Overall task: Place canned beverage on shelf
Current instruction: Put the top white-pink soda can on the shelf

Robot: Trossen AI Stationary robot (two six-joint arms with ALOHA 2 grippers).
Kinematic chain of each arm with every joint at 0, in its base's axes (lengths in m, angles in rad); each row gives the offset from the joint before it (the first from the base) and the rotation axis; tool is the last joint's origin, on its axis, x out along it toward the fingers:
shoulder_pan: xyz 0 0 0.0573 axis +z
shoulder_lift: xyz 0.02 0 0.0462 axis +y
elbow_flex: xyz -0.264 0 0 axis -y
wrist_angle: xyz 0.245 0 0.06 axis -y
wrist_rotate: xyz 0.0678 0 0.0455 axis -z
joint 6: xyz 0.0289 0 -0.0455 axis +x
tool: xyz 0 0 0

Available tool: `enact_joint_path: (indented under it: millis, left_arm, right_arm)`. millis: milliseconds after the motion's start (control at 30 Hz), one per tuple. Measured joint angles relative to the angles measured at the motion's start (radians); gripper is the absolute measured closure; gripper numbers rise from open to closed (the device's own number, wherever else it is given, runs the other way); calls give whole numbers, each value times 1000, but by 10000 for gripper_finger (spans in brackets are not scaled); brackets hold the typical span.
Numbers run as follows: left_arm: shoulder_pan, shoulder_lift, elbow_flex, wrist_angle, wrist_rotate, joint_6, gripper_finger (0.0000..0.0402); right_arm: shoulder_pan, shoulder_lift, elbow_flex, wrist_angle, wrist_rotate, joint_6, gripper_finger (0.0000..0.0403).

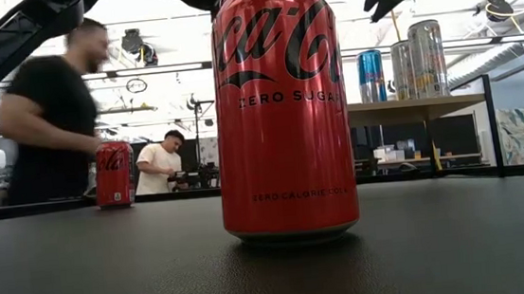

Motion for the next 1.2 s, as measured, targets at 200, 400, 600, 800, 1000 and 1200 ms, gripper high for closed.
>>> enact_joint_path:
  millis: [200,400,600,800,1000,1200]
  left_arm:
    - [34,10,0,51,4,-6,249]
    - [53,9,0,73,72,-16,249]
    - [56,9,0,108,146,-8,249]
    - [56,10,0,127,180,-9,249]
    - [58,31,0,135,233,-9,250]
    - [57,85,0,138,238,-8,250]
  right_arm:
    - [0,0,0,0,0,0,151]
    - [0,0,0,0,0,-4,151]
    - [0,0,0,0,0,-4,151]
    - [0,0,0,0,0,-4,151]
    - [0,0,0,0,0,-7,151]
    - [0,0,0,0,0,-8,151]
